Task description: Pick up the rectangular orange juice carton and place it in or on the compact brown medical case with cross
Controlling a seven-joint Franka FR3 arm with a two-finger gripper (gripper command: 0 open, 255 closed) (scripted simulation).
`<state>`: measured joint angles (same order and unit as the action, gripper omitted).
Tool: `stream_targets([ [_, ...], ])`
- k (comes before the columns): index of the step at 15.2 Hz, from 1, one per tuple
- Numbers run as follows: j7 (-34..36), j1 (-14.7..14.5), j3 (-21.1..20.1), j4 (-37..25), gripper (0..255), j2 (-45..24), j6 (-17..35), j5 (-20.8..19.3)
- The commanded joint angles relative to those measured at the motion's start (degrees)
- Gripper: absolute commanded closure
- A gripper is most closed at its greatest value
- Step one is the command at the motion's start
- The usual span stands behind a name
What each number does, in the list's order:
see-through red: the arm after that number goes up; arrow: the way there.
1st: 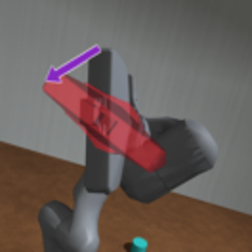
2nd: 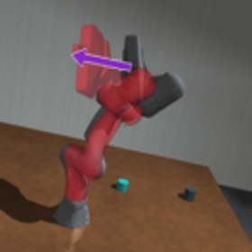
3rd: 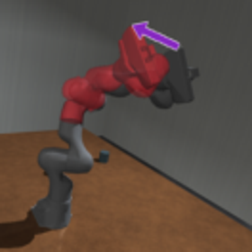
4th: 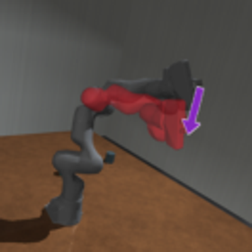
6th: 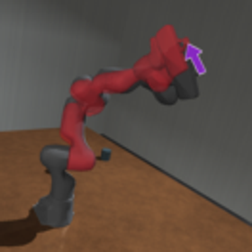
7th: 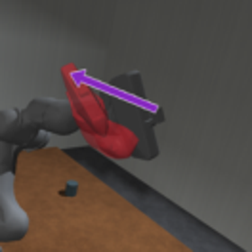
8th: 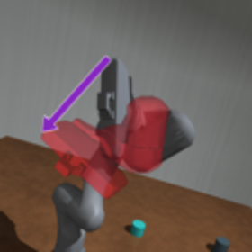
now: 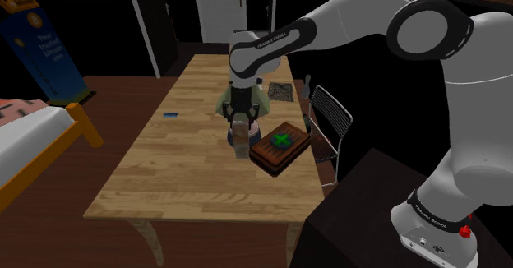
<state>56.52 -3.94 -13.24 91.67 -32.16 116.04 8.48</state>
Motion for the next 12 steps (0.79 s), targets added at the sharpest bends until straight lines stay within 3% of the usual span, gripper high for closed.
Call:
stream_targets([
  [1,0.2,0.1,-0.1,-0.1,255,0.9,-1.0,0.1],
  [9,0.9,0.3,-0.3,-2.3,255,3.2,-5.4,0.3],
  [12,-2.4,3.0,0.5,0.3,255,6.0,-6.2,0.7],
])
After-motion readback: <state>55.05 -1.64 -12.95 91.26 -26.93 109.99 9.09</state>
